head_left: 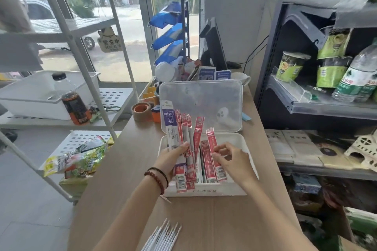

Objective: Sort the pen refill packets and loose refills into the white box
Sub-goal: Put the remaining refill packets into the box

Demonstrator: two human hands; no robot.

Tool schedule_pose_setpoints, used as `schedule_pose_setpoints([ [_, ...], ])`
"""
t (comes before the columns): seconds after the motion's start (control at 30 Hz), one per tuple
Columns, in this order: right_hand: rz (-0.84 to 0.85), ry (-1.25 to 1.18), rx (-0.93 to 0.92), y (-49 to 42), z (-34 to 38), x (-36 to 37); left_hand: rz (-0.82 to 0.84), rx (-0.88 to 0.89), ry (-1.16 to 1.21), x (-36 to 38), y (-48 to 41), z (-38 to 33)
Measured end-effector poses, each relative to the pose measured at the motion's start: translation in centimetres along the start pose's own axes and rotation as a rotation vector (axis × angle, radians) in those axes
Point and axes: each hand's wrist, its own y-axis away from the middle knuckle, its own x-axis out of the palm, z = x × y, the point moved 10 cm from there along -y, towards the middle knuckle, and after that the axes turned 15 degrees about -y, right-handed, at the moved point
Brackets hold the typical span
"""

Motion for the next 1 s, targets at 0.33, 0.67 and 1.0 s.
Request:
schedule_pose_setpoints([
  [0.33, 0.098, 0.263, 0.124, -1.6, -4.0, 2.2, -0.083, -0.102, -0.105, -0.2, -2.9, 2.1],
  [0.67, -0.051, 0.162, -0.093, -0.9, -1.1, 0.6, -0.225, 0.086, -0.240, -1.2, -1.7, 1.6],
  [1.0, 0.132, 0.122, -0.182, 0.1, -0.1, 2.3, -0.242, 0.262, -0.390, -0.1, 0.2, -0.6],
])
